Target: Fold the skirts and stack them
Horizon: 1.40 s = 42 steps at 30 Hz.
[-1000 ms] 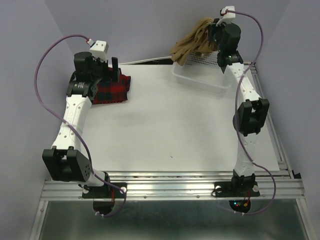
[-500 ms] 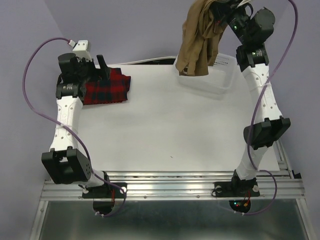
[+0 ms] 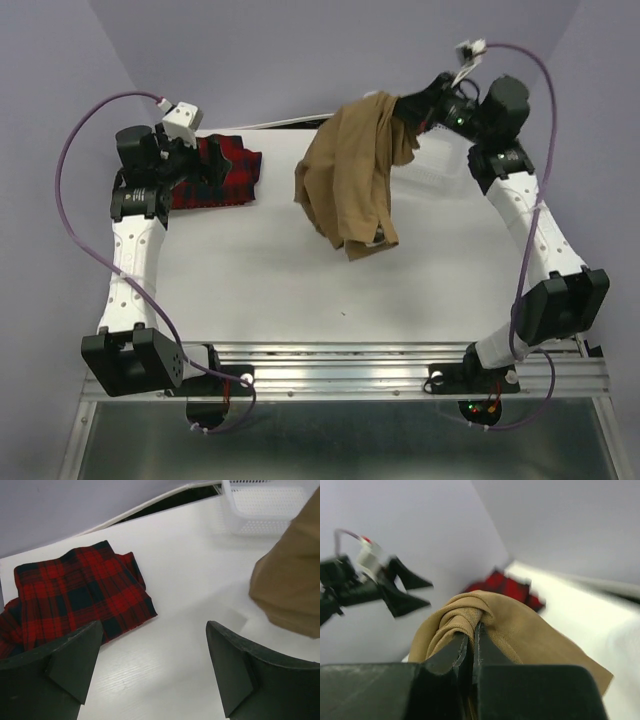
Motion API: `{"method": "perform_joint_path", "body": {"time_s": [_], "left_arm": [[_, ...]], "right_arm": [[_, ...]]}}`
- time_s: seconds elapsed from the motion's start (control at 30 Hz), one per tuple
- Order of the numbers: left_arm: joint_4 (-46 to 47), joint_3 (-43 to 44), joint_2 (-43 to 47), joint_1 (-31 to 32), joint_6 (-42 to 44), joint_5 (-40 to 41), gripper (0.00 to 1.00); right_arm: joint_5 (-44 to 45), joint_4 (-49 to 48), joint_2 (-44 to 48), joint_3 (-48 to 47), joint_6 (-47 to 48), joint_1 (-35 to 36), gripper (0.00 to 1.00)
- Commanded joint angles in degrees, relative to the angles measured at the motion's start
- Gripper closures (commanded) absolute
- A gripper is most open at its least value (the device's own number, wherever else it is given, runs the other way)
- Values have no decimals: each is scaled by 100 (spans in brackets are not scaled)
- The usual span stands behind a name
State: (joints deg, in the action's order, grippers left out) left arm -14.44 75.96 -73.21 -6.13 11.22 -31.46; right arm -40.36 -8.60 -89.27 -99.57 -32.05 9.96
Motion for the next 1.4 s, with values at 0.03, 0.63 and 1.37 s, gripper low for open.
{"method": "perform_joint_path", "body": {"time_s": [0.03,0.63,1.37], "left_arm": [[-690,-240,228,129,1302,-502,7],[-1484,-2340,387,3670,3658,378,23],[301,-3298,483,3768,3360,-300,17]], "right_arm": [[-412,447,-81,2707,189,6,99],[1786,3881,-724,1829,2748,-99,18],[132,5079,-731,3664,1940,1509,21]]}}
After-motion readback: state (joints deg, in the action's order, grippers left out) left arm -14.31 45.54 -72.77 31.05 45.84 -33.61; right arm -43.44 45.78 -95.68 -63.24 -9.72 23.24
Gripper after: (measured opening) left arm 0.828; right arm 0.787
